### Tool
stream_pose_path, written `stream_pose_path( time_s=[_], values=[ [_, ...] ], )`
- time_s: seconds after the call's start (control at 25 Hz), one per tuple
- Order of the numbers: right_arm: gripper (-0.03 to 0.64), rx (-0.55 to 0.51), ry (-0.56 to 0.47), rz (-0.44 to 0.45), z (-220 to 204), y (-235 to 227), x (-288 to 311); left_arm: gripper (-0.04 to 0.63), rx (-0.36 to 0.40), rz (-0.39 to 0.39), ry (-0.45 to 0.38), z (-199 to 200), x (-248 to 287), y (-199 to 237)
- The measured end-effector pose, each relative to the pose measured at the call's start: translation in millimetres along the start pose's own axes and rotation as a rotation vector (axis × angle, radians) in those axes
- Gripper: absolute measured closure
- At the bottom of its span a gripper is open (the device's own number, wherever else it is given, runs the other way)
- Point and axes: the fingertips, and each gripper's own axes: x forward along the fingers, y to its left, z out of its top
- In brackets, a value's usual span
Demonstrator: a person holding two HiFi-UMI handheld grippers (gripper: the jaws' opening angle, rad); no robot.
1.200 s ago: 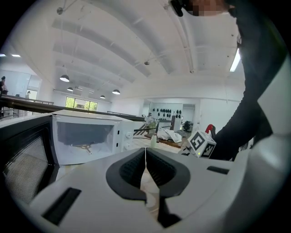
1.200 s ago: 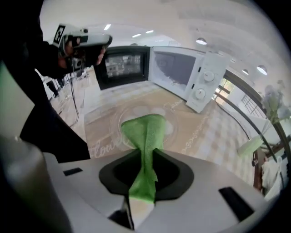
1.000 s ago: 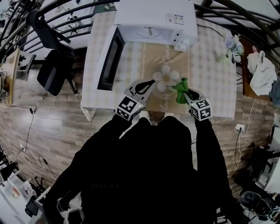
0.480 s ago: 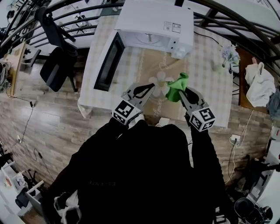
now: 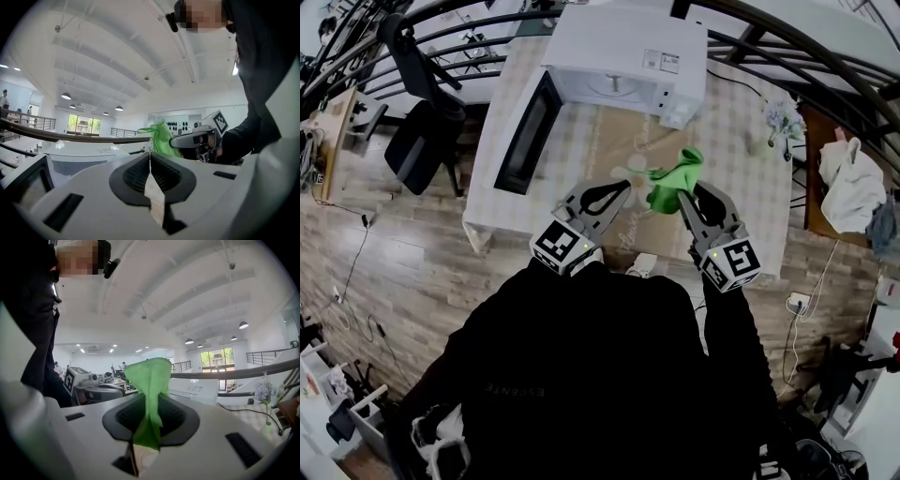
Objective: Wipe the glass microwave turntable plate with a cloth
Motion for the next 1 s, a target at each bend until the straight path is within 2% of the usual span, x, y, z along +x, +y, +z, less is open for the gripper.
stream_pose_path(
  time_s=[0.52,1.0],
  values=[
    [0.523,-0.071,-0.082,-0.042,16,4,-8,0.574,0.032,-0.004,-0.032,20,13,-5],
    [0.528,-0.081,-0.097,-0.071,19,-4,-11,0.574,0.051,0.001,-0.059,33,17,-1]
  ],
)
